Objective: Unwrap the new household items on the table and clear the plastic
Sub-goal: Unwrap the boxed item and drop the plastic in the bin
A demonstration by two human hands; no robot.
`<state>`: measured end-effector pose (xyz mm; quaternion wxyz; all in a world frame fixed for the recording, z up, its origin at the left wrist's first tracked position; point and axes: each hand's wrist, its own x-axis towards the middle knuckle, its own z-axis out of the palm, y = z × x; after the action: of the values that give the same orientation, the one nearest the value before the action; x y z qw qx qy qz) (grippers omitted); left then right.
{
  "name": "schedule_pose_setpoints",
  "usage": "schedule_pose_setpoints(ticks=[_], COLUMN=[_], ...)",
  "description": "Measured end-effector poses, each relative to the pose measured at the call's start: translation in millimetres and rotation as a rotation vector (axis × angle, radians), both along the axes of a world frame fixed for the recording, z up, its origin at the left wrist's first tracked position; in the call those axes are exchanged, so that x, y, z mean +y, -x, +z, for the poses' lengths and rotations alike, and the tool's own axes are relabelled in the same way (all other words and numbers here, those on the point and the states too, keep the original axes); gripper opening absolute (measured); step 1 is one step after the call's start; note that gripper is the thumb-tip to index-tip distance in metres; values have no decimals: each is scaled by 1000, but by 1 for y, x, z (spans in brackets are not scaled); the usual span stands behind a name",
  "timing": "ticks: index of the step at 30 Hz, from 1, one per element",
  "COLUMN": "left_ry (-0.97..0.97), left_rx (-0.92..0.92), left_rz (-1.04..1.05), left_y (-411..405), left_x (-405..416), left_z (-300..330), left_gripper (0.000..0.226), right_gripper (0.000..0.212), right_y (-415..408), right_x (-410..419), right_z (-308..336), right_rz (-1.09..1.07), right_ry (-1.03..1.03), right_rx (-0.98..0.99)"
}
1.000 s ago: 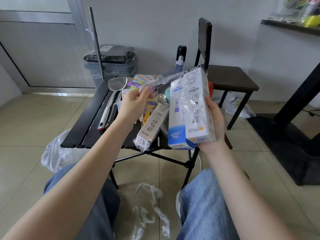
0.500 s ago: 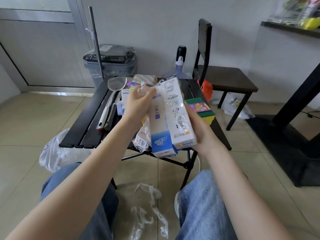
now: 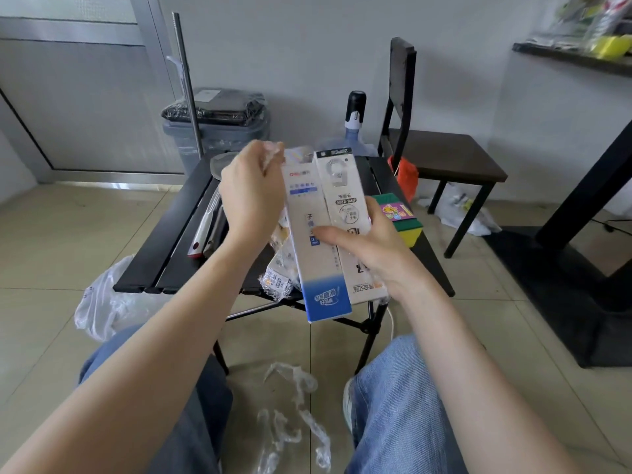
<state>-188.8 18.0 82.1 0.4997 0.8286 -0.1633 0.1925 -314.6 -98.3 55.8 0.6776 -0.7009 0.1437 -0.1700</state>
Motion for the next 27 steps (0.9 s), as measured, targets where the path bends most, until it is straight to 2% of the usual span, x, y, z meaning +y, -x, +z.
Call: schedule_pose_setpoints(ticks=[3,4,8,12,13,15,18,19,22,24,26,27], left_ry=[424,469,410,122,106,233,417,432,296,131,3,-31], left_rx=[405,494,615,790,806,852,837,834,839,770,709,710], left_rz=[-46,-70,-309,-721,-834,-964,-917,-890,-794,-653,-533,-520], left_y=[-21,-22,4,21,25,34,41,37,36,35,33,32], left_x=[10,13,14,9,6,1,-4,-5,-2,-1,-4,-5], left_z=[0,-1,-1,-12,-15,-19,-15,-15,-13,-13,-13,-13], left_gripper=[29,29,28,65,64,53,46,47,57,66,77,82], right_gripper=[39,40,39,40,36,34,62,64,43,27,36,37], right_y=[9,11,11,3,2,-5,-16,-19,-17,-15,-13,-13], right_x=[-8,-9,-9,-9,-9,-5,0,-1,-2,1,7,6], right_z=[8,10,4,-3,-3,-1,2,2,2,4,10,9], right_rz=[68,95,92,115,121,108,7,-52,-162,-98,-17,13], right_ry=[-87,-129,-386,-662,-670,-626,-337,-251,-87,-148,-296,-291], right_rx=[-88,-118,-168,-163,-155,-90,64,82,26,-3,-3,0])
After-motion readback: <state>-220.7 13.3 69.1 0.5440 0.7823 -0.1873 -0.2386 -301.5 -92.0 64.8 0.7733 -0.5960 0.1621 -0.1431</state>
